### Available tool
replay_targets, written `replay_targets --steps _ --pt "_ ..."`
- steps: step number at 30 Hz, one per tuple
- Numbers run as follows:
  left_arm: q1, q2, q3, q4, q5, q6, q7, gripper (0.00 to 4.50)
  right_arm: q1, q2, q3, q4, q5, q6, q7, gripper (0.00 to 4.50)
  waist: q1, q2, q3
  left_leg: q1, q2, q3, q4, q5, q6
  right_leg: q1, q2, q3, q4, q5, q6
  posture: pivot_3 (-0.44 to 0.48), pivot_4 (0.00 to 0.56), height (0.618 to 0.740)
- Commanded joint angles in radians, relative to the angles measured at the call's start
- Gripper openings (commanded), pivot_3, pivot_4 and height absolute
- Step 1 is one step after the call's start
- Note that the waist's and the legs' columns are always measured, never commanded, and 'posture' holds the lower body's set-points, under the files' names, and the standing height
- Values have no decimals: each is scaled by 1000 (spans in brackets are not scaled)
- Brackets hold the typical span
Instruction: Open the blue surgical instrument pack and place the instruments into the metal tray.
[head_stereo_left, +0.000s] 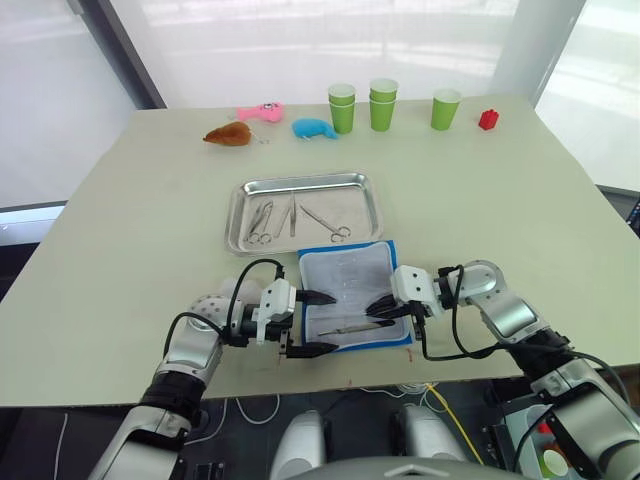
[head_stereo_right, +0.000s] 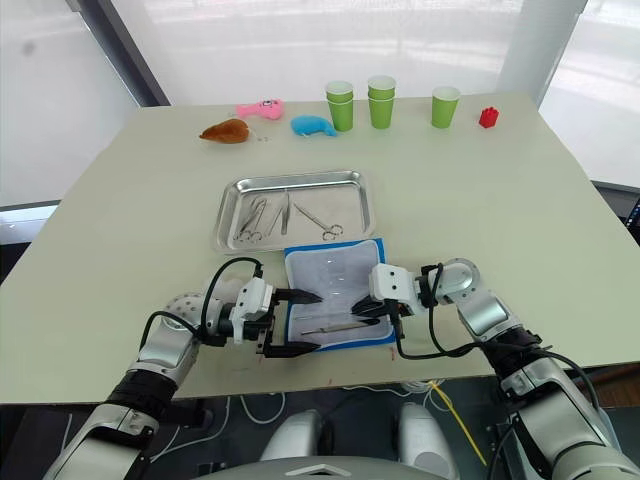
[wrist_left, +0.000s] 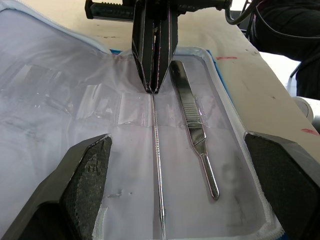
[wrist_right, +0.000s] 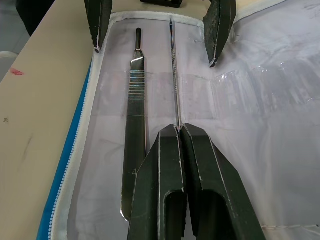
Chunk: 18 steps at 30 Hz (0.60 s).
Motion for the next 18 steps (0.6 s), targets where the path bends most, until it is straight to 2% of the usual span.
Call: replay_targets --steps 1,18 --pt "75 4 -75 78 78 70 -5 4500 17 -28 19 -20 -34 44 14 9 0 1 0 0 0 0 0 0 0 0 0 0 0 0 0 0 150 740" --pt "83 1 -77 70 80 74 -2 4500 -17 -102 28 -240 -64 129 35 9 7 3 4 -2 -1 1 -6 0 0 -1 -1 -1 -7 0 0 0 150 740"
